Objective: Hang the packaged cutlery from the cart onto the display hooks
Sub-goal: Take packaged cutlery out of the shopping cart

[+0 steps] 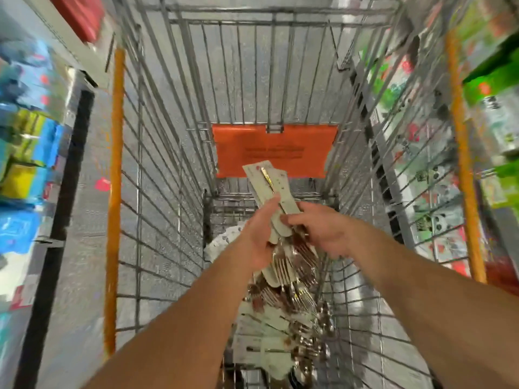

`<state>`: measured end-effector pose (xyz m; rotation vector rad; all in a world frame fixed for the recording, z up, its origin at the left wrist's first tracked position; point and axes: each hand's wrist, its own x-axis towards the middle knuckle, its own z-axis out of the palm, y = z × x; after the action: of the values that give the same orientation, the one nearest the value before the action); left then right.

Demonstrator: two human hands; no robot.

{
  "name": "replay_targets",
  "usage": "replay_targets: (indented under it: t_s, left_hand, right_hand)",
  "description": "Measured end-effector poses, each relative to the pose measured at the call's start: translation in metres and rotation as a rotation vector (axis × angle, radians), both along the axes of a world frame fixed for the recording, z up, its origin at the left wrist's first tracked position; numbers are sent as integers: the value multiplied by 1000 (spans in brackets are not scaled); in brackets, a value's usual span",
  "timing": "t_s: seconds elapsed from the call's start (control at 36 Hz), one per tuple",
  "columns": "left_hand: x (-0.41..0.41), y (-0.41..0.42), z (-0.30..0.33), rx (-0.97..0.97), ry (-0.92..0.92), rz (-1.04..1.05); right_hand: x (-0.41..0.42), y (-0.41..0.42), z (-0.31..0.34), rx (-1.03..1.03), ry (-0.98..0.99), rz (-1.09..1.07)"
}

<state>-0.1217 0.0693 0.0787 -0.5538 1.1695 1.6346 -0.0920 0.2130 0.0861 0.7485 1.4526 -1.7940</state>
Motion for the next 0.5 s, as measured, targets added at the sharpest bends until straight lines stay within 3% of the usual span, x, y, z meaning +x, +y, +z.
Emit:
replay_targets:
  t_s: [0.11, 0.31, 0.39, 0.5]
  left_hand:
    - [-4, -4, 39, 11, 17, 9]
    - [-7, -10, 105, -42, 151, -4]
    - [-8, -11, 130, -101, 240, 15]
    - [-7, -22, 164, -84, 305, 93]
  right_hand:
    - [-5, -3, 40, 284, 181, 126]
    - [-17, 1, 102, 573, 385, 222]
    - [-26, 0, 129, 560, 447, 214]
    - [-31, -5, 172, 374, 406, 74]
